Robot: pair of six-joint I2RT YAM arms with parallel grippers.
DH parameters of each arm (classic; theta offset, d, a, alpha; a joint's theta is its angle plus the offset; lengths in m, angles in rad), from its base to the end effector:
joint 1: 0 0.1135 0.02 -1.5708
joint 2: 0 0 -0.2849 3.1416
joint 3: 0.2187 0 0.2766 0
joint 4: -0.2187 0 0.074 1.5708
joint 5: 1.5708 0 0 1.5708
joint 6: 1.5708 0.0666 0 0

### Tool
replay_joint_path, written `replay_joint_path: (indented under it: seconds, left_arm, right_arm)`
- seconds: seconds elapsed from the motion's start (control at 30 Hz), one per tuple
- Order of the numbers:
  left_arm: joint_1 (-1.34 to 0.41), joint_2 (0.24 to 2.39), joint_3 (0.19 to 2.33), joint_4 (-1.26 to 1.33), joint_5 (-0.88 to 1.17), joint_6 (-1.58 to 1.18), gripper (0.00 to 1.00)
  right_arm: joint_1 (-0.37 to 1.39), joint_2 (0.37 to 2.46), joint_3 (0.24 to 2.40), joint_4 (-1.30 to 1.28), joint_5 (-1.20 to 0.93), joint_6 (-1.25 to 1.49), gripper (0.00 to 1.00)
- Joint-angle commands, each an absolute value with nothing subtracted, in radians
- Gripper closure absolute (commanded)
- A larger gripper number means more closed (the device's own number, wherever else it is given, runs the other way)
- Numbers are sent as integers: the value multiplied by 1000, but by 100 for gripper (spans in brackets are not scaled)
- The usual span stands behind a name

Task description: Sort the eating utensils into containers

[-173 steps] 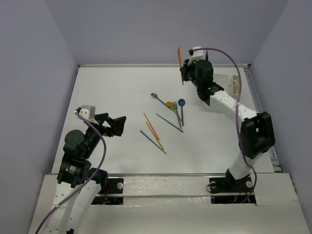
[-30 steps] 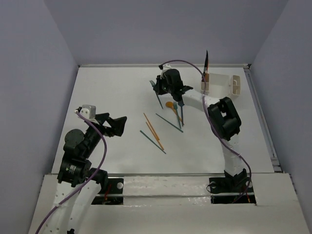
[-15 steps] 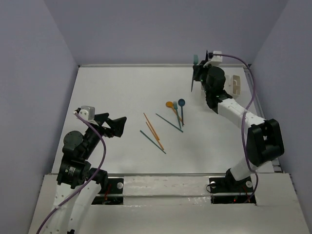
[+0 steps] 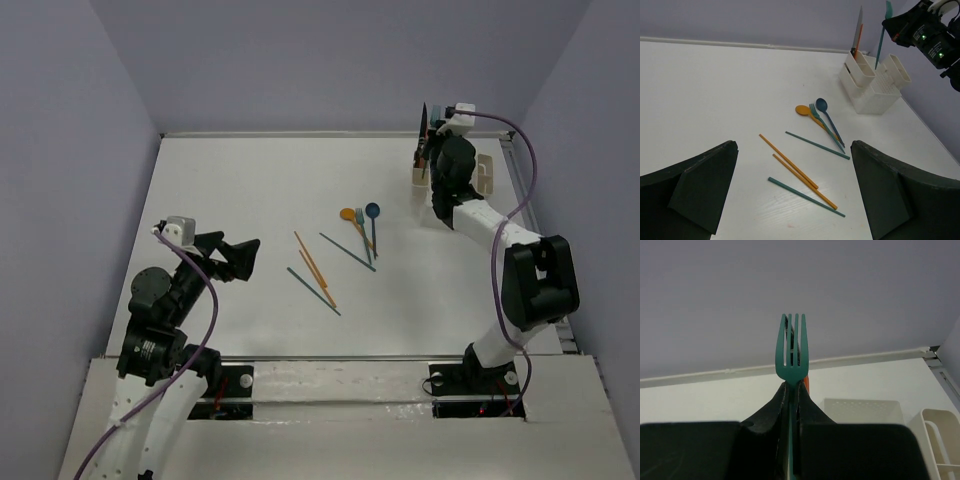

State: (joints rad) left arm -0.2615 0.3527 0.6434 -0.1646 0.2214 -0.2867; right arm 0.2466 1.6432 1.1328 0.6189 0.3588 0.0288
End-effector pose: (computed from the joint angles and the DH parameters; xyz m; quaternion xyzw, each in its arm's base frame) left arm 0.1237 -0.0483 0.3643 0.0746 0.6581 -0.2721 0.6981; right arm 0.4334 0.0850 0.3329 0.0606 0.6676 -0.0175 0.7419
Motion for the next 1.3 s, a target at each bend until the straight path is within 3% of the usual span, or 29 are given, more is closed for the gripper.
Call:
replay_joint_path:
  seconds: [0.0,0.73,0.8,1.13,1.27]
  left_arm:
    - [-258,377,644,-114,238,-284,1]
    - [-258,385,644,-112,244,-284,1]
    - [-258,382,644,-112,244,-284,1]
    - [-258,374,644,-112,245,-282,1]
    - [-258,371,643,-112,244,-284,1]
  right_arm:
    - [232,1686,1200,706,383,-21,100]
    - [222,1732,1039,840,330,54,99]
    - [222,1727,1028,848,327,52,97]
    - [222,1655,988,828,288,49,56]
    - [222,1615,988,785,278,74,55]
